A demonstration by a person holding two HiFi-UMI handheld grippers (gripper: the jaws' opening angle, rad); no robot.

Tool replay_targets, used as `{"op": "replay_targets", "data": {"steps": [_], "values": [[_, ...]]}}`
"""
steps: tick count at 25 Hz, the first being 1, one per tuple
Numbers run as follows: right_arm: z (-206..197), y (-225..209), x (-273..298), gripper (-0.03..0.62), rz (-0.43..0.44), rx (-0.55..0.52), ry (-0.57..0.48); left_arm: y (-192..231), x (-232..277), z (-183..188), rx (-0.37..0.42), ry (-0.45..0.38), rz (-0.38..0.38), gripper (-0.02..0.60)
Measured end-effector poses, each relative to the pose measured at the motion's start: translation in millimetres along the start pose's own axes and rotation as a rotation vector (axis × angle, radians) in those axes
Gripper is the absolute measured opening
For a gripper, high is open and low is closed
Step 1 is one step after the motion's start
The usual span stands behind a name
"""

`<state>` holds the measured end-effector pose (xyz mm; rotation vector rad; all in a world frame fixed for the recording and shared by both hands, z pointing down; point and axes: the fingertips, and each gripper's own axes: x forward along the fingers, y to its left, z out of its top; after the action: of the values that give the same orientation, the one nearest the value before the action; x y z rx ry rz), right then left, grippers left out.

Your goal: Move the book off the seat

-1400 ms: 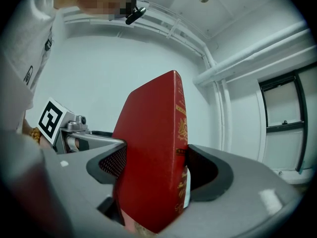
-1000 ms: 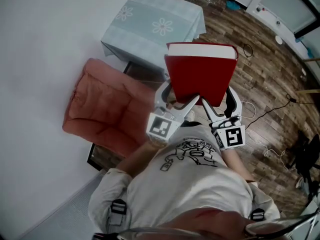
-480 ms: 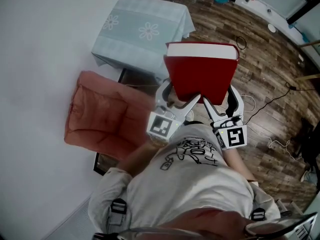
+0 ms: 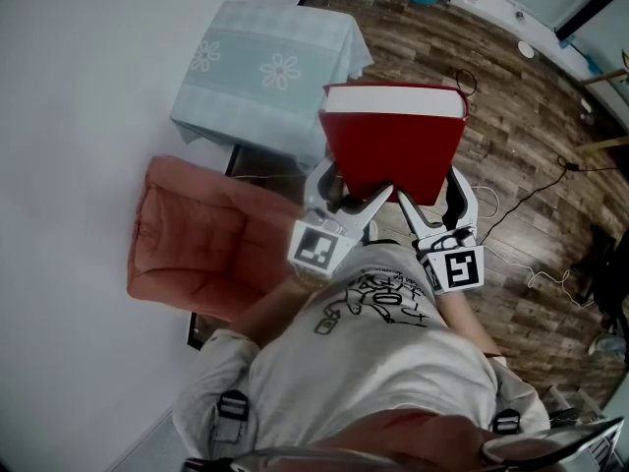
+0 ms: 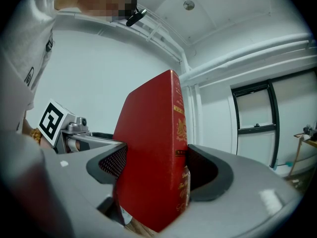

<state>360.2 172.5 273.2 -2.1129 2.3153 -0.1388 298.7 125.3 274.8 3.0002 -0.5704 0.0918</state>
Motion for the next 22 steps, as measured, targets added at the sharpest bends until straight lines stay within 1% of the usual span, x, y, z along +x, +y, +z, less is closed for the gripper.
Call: {"op": "replay_targets", "data": {"steps": [3,9,13,17,22], "values": [[-5,-8,9,0.385,0.006,-0.025,0.017,8,11,1,0.006,-0.005,-0.007,0.367],[-1,-23,47,0.387,-0.001,-0.027,0.017,40,37,6,0.002,-0.007,-0.012,0.367],[11,-34,74,0.387,-0.011,-0.014,-0.001,62,54,13,0.0,-0.013,-0.011,0.367],[10,-44,105,0.385,-0.002,-0.04,0.022,90,73,19,0.0,-0.018,-0.015,0.367],[13,-48,151,0.383,-0.001,-0.042,0.024,133,90,23,-0.015,-0.021,-0.011,0.367]]}}
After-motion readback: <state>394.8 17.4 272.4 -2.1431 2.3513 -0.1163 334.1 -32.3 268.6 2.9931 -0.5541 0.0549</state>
